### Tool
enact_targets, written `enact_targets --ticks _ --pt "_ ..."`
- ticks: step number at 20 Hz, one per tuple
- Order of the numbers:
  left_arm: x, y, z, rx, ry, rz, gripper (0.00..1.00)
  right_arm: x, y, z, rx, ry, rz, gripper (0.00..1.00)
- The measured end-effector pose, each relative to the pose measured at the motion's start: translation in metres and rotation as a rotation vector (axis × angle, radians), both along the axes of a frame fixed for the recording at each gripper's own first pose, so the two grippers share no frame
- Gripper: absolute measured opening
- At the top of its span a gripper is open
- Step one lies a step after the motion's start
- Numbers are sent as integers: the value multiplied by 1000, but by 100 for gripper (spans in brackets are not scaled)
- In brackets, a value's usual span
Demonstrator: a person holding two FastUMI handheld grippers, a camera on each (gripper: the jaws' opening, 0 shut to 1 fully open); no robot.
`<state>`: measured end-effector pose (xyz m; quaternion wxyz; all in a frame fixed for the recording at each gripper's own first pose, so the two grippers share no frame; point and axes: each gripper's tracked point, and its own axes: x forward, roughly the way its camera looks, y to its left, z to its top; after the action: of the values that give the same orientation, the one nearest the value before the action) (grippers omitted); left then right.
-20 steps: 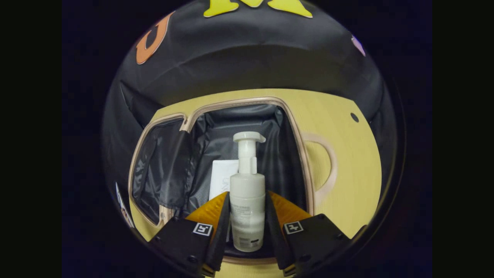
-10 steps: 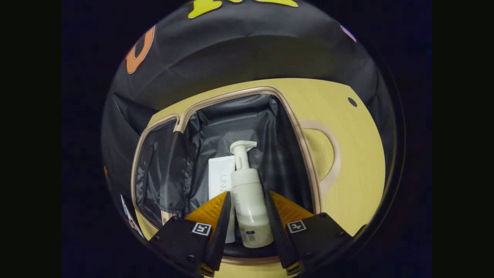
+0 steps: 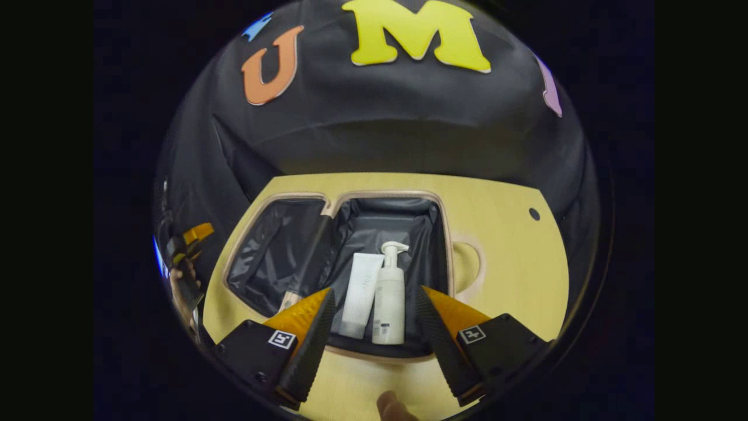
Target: First open the suitcase, pack the skin care products into it, and then close the suitcase.
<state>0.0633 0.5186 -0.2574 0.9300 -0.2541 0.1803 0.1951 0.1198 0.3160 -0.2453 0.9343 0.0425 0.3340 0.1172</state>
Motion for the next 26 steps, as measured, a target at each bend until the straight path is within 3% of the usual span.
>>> enact_targets --ticks 2,3,5,7,8,9,10,13,14,15,19,20,21,22,23,26 --pt "11 -25 -22 -226 -24 -76 97 -30 -12 21 -14 -56 21 79" --pt "16 -28 -37 -325 -28 -66 97 -48 -18 25 -9 -50 24 79" --pt "23 -25 -54 -409 -23 -27 96 -62 -25 29 -2 -45 29 82" --pt "29 -29 -65 -472 -31 -3 89 -71 -37 31 -25 -59 30 82" --pt "31 -26 -72 -505 -27 15 77 -76 -46 37 -23 -63 16 79" --pt "31 -22 -76 -525 -35 28 51 -76 -49 39 -9 -59 0 79" --pt "33 -24 -75 -552 -44 28 45 -77 -50 40 10 -51 -15 82" --pt "43 -29 -72 -636 -77 24 30 -78 -54 51 31 -63 -38 79" --pt "46 -29 -71 -670 -93 30 16 -80 -56 58 28 -77 -41 83" --pt "45 -27 -68 -713 -119 35 12 -82 -57 67 24 -103 -43 79" --pt "40 -27 -51 -833 -209 71 3 -84 -79 104 -54 -253 -75 82" --pt "38 -24 -37 -879 -255 98 3 -86 -83 111 -48 -270 -80 83" --pt "38 -23 -19 -918 -307 116 11 -87 -88 115 -39 -277 -82 82" --pt "38 -22 -4 -925 -337 119 11 -87 -93 118 -31 -285 -83 83" --pt "38 -27 9 -911 -349 102 3 -88 -97 122 -25 -297 -83 82" --pt "35 -38 46 -792 -358 47 3 -91 -112 142 -34 -360 -81 82"
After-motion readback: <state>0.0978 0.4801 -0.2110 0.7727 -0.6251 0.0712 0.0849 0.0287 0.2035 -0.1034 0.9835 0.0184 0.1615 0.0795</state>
